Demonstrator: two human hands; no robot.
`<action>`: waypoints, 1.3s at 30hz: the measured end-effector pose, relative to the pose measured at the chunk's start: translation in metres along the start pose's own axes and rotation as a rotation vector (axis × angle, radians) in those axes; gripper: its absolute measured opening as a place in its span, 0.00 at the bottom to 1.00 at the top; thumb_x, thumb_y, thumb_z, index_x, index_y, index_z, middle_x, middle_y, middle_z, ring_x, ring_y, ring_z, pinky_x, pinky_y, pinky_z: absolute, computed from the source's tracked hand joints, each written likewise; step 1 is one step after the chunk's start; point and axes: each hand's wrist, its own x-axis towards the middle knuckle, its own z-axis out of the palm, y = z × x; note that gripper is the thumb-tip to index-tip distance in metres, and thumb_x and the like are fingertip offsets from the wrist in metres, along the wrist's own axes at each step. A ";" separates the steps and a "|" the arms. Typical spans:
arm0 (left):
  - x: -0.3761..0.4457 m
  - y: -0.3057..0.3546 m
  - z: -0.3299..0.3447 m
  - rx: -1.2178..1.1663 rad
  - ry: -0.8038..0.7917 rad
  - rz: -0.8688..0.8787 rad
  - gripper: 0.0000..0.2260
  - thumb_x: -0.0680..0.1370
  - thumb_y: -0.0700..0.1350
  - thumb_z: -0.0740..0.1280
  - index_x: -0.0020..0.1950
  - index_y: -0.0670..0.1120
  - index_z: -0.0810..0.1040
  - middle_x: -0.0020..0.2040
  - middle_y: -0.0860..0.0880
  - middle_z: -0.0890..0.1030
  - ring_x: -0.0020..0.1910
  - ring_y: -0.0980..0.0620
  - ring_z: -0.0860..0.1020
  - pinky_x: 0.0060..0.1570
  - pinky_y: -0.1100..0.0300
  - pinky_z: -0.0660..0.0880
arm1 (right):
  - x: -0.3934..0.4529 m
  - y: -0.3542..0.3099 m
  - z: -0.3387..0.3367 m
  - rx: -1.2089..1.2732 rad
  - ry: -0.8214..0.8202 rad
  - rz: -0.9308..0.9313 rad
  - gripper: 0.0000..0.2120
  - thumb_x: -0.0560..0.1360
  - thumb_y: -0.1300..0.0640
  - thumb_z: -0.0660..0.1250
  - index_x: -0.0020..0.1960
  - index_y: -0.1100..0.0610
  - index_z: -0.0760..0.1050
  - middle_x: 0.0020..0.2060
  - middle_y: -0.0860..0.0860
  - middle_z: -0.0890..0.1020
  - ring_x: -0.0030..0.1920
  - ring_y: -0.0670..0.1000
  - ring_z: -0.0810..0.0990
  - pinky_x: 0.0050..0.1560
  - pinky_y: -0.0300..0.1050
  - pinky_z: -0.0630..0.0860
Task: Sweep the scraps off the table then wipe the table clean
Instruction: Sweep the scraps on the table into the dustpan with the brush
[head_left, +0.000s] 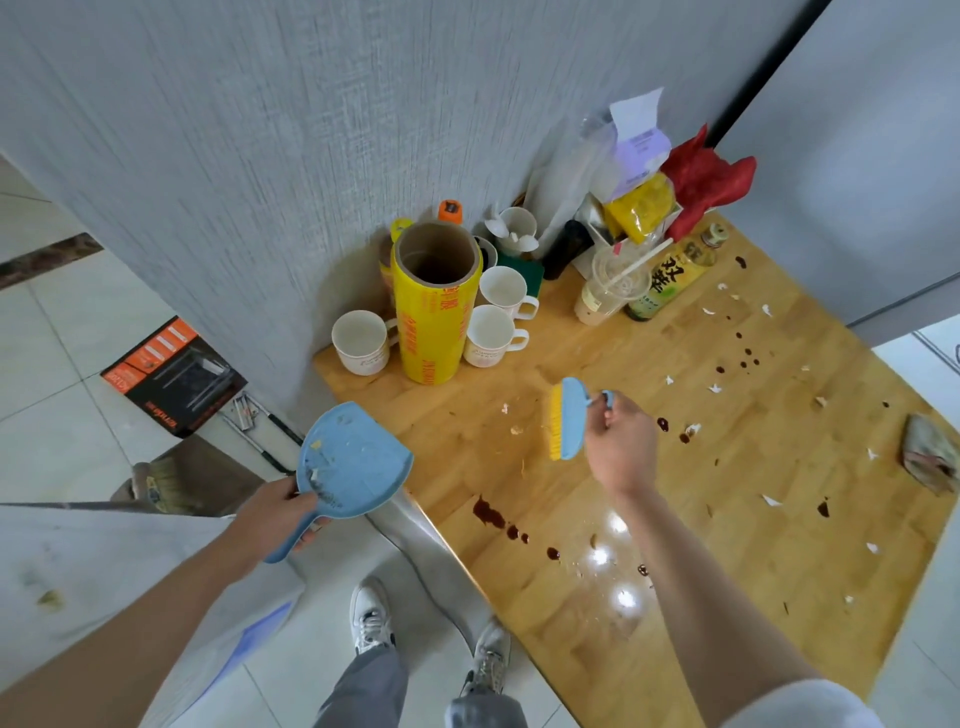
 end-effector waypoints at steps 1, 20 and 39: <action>0.001 -0.003 -0.002 0.017 0.003 0.001 0.04 0.78 0.36 0.64 0.50 0.39 0.79 0.37 0.42 0.82 0.32 0.48 0.77 0.28 0.60 0.73 | 0.002 0.008 -0.005 -0.024 0.021 0.023 0.12 0.82 0.62 0.59 0.47 0.66 0.79 0.34 0.60 0.81 0.32 0.59 0.79 0.28 0.48 0.72; 0.024 -0.074 -0.021 0.318 -0.205 -0.060 0.17 0.71 0.55 0.74 0.56 0.54 0.76 0.42 0.57 0.85 0.36 0.61 0.83 0.30 0.72 0.73 | -0.002 -0.031 0.020 -0.013 0.005 -0.028 0.12 0.81 0.62 0.61 0.45 0.67 0.78 0.36 0.62 0.82 0.35 0.61 0.81 0.32 0.54 0.78; 0.079 -0.069 0.017 0.391 -0.314 0.045 0.03 0.75 0.46 0.68 0.48 0.50 0.78 0.38 0.54 0.86 0.39 0.53 0.85 0.42 0.59 0.81 | 0.018 -0.068 0.051 -0.052 -0.092 -0.259 0.10 0.81 0.62 0.62 0.45 0.64 0.78 0.34 0.55 0.78 0.31 0.54 0.72 0.31 0.43 0.63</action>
